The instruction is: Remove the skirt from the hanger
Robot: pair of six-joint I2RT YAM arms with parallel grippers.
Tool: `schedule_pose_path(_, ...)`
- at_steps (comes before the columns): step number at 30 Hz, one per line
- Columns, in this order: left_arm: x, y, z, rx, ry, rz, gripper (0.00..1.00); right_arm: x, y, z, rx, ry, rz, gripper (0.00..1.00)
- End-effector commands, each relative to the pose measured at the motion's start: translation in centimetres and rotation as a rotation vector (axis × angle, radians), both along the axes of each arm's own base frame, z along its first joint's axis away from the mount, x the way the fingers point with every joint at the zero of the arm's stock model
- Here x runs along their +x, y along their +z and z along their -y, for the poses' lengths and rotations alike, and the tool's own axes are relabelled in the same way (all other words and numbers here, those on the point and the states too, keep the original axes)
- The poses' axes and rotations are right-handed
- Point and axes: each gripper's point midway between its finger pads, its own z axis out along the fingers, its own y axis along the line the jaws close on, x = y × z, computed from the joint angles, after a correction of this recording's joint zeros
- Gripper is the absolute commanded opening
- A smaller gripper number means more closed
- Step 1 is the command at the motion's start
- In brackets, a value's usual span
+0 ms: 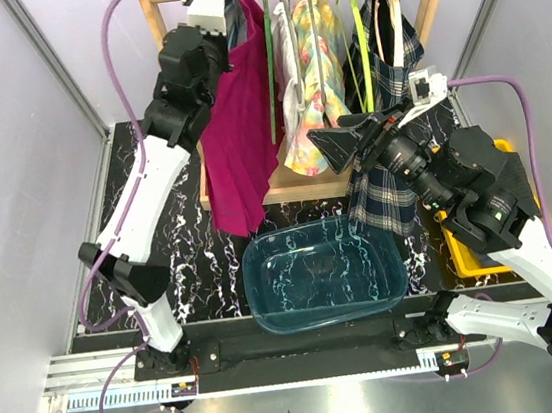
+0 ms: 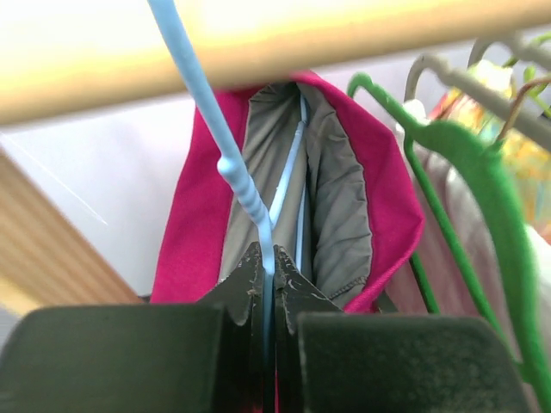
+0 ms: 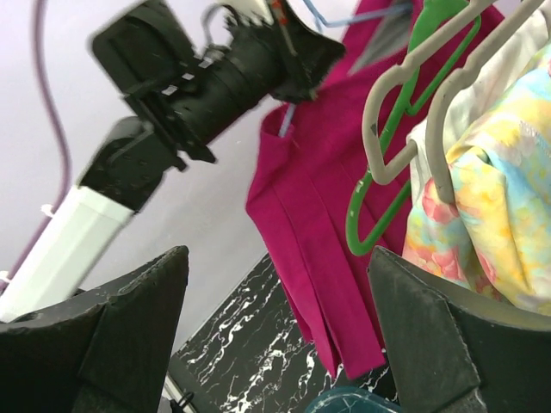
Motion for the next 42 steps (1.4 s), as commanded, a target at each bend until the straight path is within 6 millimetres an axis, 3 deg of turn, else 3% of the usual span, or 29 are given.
schedule_pose_path(1,-9.0,16.9,-5.6,-0.189,0.030,0.430,0.00,0.6,-0.2,0.3,-0.001,-0.031,0.003,0.92)
schedule_pose_path(3,-9.8,16.9,-5.9,-0.187,0.022,0.425,0.00,0.6,-0.3,0.3,-0.001,-0.031,0.001,0.91)
schedule_pose_path(4,-11.4,17.5,-6.6,-0.193,0.009,0.433,0.00,0.6,-0.4,0.1,-0.002,-0.026,-0.004,0.91)
schedule_pose_path(6,-11.9,15.8,-6.0,-0.173,-0.040,0.394,0.00,0.6,-0.4,0.2,0.000,-0.027,-0.004,0.91)
schedule_pose_path(7,-14.0,16.3,-6.9,-0.181,-0.054,0.403,0.00,0.6,-0.4,0.2,0.005,-0.027,-0.005,0.91)
schedule_pose_path(8,-13.7,14.4,-6.6,-0.165,-0.062,0.357,0.00,0.6,-0.5,0.2,0.002,-0.029,-0.009,0.91)
schedule_pose_path(10,-15.9,13.7,-7.6,-0.154,-0.076,0.332,0.00,0.5,-0.5,0.3,0.004,-0.030,-0.009,0.92)
schedule_pose_path(11,-15.8,11.9,-7.5,-0.135,-0.078,0.289,0.00,0.5,-0.5,0.4,0.005,-0.033,-0.009,0.93)
schedule_pose_path(13,-17.9,10.9,-8.5,-0.117,-0.090,0.261,0.00,0.6,-0.6,0.3,0.003,-0.032,-0.013,0.94)
schedule_pose_path(16,-20.2,8.7,-8.9,-0.075,-0.142,0.186,0.00,0.7,-0.7,0.2,-0.002,-0.033,-0.014,1.00)
schedule_pose_path(18,-22.2,8.6,-9.0,-0.068,-0.193,0.174,0.00,0.7,-0.6,0.0,-0.007,-0.021,-0.007,1.00)
schedule_pose_path(19,-22.8,7.7,-9.0,-0.048,-0.212,0.135,0.00,0.6,-0.5,-0.3,-0.009,-0.010,-0.002,1.00)
schedule_pose_path(25,-28.3,9.2,-9.3,0.029,-0.366,0.132,0.00,-0.2,-0.6,-2.1,-0.089,0.091,0.081,1.00)
schedule_pose_path(27,-30.3,9.6,-8.4,0.047,-0.468,0.150,0.00,-0.5,-1.0,-2.6,-0.127,0.122,0.119,1.00)
schedule_pose_path(30,-33.4,9.7,-7.9,0.069,-0.587,0.157,0.00,-1.7,-0.9,-2.4,-0.129,0.154,0.210,1.00)
schedule_pose_path(35,-38.5,7.5,-6.5,0.156,-0.825,0.152,0.00,-5.0,0.7,0.0,-0.099,0.172,0.373,1.00)
schedule_pose_path(38,-40.4,6.4,-5.5,0.170,-0.942,0.127,0.00,-6.2,1.0,0.7,-0.102,0.188,0.393,1.00)
schedule_pose_path(42,-41.6,6.6,-5.0,0.156,-1.009,0.125,0.00,-6.7,0.9,0.6,-0.099,0.221,0.385,1.00)
